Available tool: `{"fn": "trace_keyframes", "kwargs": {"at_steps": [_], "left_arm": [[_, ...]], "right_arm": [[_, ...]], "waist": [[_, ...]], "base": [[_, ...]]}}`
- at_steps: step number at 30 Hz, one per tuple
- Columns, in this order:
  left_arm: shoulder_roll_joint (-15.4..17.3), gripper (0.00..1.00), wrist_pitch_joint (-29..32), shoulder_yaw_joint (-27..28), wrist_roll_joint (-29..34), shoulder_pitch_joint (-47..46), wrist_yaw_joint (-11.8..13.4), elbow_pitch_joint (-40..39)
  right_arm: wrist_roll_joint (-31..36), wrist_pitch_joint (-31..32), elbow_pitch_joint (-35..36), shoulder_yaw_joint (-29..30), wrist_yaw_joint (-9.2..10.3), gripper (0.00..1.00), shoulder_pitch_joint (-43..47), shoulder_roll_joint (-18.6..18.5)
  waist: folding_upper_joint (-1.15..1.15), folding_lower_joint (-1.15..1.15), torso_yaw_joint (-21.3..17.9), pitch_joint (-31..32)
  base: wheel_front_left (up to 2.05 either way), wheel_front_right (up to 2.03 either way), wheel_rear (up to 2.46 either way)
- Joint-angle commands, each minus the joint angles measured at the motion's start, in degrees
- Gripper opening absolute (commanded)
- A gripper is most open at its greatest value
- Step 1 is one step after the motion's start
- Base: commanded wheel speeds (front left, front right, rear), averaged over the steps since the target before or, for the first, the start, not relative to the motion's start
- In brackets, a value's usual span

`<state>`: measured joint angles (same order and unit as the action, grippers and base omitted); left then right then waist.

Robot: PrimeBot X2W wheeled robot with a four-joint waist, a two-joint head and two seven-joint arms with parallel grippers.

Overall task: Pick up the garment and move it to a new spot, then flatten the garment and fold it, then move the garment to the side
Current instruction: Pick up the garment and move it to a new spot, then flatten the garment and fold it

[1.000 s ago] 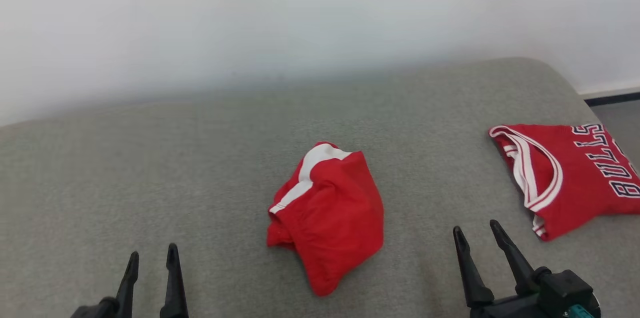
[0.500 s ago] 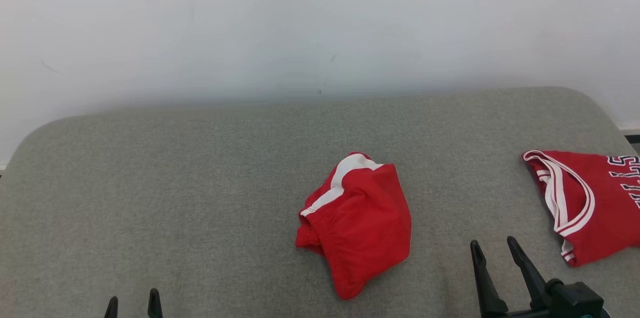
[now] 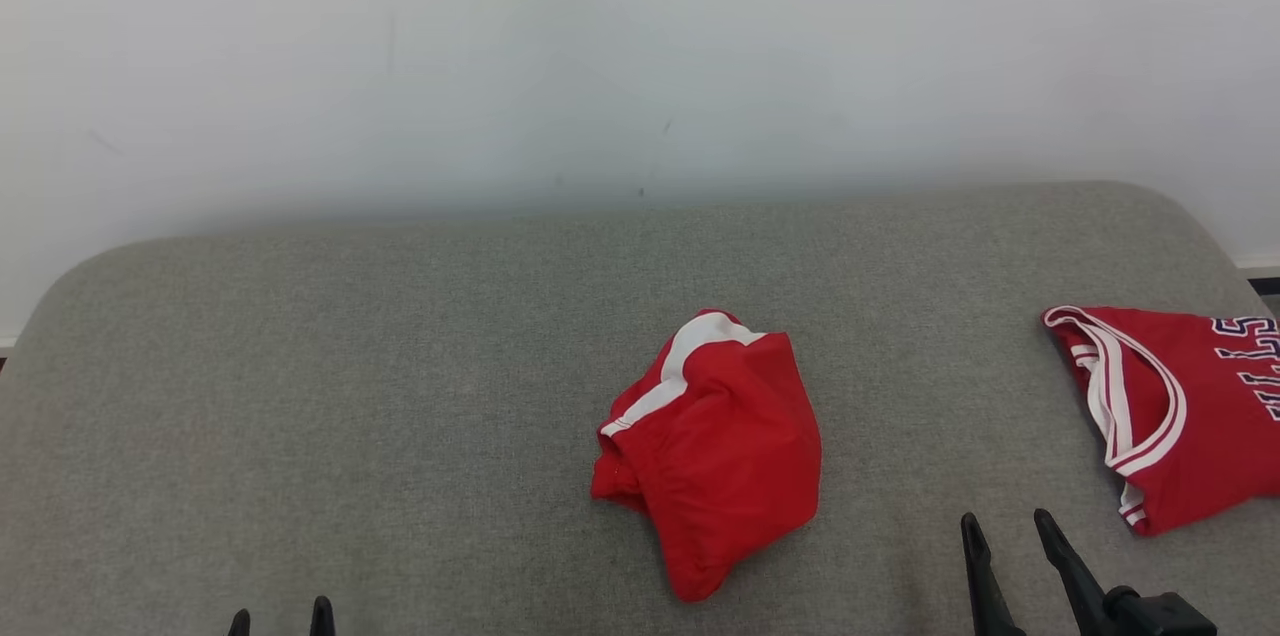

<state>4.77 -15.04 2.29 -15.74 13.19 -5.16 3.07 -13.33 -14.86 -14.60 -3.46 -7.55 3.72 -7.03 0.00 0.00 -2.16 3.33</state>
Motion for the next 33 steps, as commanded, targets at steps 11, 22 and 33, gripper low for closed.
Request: {"fn": "trace_keyframes", "kwargs": {"at_steps": [11,22,33], "left_arm": [[-0.86,1.00,-0.16,0.35,1.22,0.11,-1.22,1.18],[-1.28,1.00,-0.17,0.29,1.14,0.29,-1.91,2.35],[-0.39,1.00,-0.17,-0.86,0.67,-2.32,-2.34,3.26]], "right_arm": [[0.44,-0.33,-0.35,-0.17,0.16,1.00,-0.45,0.65],[0.36,-0.37,-0.30,-0.70,0.16,1.00,-0.69,0.88],[0.21,-0.37,-0.07,-1.31,0.16,1.00,-1.07,0.66]], "waist": [[0.00,0.00,-0.86,-0.53],[0.00,0.00,-1.43,-0.70],[0.00,0.00,-2.92,-1.01]], "base": [[0.00,0.00,0.00],[0.00,0.00,0.00],[0.00,0.00,0.00]]}}
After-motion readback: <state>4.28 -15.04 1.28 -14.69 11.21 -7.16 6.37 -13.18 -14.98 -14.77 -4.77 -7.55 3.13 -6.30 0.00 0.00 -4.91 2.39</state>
